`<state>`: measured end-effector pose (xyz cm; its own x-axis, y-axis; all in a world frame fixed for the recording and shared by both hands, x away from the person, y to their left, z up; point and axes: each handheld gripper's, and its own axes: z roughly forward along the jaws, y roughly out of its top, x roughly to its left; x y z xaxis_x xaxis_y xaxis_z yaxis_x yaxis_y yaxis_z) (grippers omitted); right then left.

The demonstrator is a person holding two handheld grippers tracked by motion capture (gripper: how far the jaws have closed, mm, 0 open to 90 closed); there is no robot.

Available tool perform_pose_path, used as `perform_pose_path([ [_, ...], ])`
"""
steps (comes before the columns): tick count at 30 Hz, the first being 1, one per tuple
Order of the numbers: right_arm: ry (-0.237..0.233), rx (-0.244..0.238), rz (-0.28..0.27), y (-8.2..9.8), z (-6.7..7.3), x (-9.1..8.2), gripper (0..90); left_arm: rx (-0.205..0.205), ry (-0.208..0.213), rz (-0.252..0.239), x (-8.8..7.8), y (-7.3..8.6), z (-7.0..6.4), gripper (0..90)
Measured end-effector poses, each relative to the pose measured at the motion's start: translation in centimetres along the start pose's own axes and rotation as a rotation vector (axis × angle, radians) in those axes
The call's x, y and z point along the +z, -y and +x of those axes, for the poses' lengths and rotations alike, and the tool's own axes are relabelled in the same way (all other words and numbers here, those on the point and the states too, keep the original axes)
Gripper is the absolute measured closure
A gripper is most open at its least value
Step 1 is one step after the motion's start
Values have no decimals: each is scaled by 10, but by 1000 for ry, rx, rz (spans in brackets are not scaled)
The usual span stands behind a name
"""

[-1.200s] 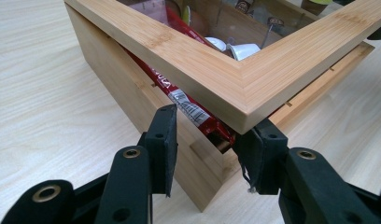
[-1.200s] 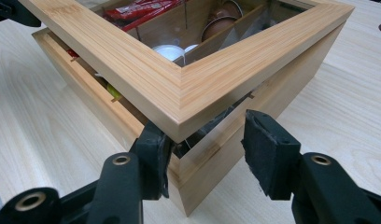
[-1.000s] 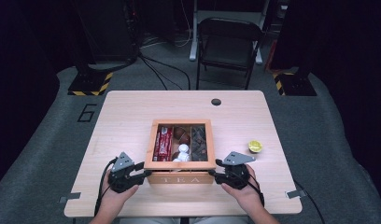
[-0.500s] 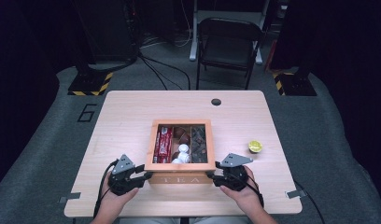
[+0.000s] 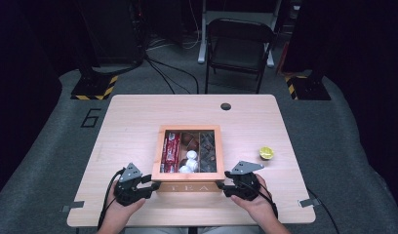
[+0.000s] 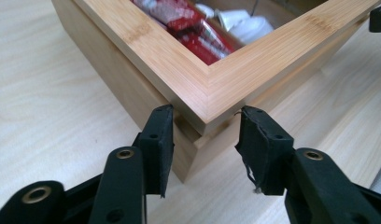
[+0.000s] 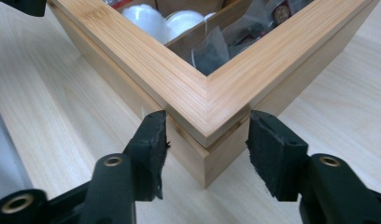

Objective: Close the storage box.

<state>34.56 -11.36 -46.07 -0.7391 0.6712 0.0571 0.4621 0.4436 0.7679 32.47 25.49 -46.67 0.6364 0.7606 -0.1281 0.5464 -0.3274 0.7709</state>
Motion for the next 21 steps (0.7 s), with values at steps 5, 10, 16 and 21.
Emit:
perform_pose_path([
  [5, -7, 36, -30, -2, -1, -5, 435, -21, 7, -23, -3, 0, 3, 471],
  [10, -2, 39, -66, -3, -4, -12, 427, -29, 17, -38, -5, -2, 5, 459],
  [16, 4, 28, -103, -6, -7, -17, 427, -32, 8, -75, -12, -5, 8, 450],
  [21, 14, 45, -136, -7, -12, -22, 427, -53, -7, -100, -17, -7, 14, 426],
])
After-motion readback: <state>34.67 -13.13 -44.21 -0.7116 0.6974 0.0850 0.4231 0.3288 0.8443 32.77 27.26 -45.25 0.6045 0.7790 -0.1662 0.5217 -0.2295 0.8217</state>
